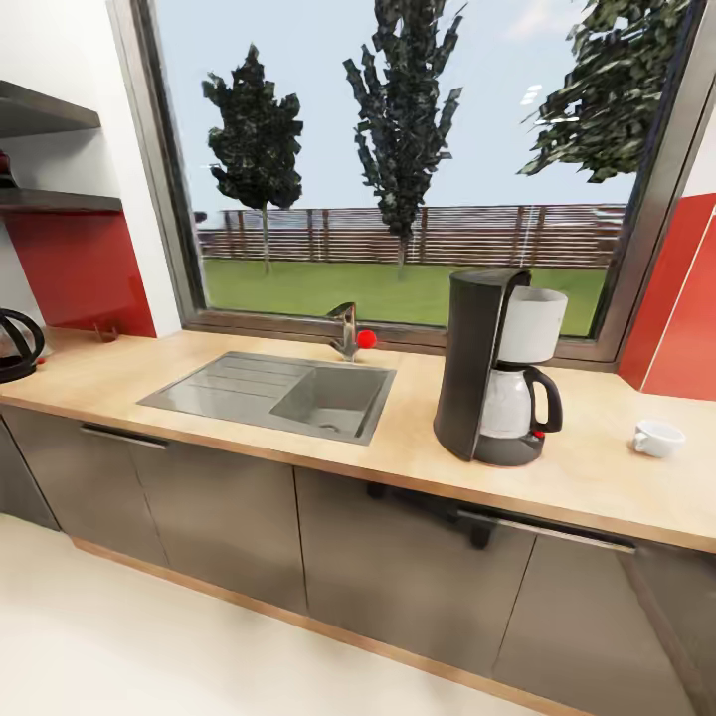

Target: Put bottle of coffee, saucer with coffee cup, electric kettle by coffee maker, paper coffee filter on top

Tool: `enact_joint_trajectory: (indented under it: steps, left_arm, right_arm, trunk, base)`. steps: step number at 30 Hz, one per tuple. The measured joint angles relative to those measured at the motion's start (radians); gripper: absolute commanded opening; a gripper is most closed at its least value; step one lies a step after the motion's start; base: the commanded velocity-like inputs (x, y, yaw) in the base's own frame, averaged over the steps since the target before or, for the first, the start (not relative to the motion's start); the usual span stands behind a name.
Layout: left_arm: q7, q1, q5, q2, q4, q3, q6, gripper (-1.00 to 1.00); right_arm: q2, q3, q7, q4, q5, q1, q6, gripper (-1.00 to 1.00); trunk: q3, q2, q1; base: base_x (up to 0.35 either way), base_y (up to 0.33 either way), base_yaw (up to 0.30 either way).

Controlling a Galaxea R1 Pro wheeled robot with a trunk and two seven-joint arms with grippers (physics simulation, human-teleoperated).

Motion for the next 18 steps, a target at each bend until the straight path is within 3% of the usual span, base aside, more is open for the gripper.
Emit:
enact_joint_trajectory:
  steps: [4,13,18]
  left_arm:
    - [-0.003,-0.001,0.001,-0.001,0.002,-0.003,0.002,1.00]
    - [-0.003,-0.001,-0.002,-0.001,-0.004,-0.004,0.001,1.00]
    - [-0.003,-0.003,-0.001,0.001,-0.006,-0.004,-0.004,1.00]
  right_arm:
    - [0.000,0.002,0.006,0.000,0.001,-0.002,0.003,1.00]
    - [0.050,-0.005,-0.003,-0.050,0.001,-0.003,0.002,1.00]
    - [0.049,-0.007,-0.003,-0.074,0.001,-0.003,0.001,1.00]
  trunk:
    - [0.000,0.000,0.000]
    - [0.000,0.000,0.000]
    - [0.001,0.000,0.000]
  base:
    - [0.000,0.000,0.000]
    - [0.000,0.000,0.000]
    - [0.000,0.164,0.000]
